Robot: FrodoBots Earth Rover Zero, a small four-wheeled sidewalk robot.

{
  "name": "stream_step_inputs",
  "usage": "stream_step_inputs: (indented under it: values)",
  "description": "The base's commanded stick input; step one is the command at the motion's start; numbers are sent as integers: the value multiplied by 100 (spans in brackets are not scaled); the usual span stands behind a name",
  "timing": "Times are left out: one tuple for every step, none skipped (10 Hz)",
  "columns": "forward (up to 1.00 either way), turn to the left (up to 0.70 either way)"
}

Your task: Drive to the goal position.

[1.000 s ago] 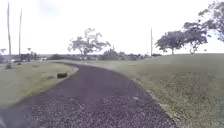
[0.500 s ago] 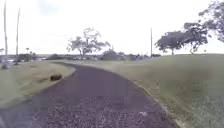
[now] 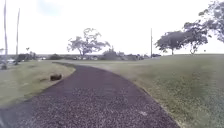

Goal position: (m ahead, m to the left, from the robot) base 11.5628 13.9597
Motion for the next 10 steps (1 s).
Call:
stream_step_inputs:
  values:
    - [50,0]
    - [50,0]
    - [50,0]
    - [50,0]
    - [50,0]
    - [50,0]
    - [50,0]
    - [50,0]
    - [50,0]
    - [50,0]
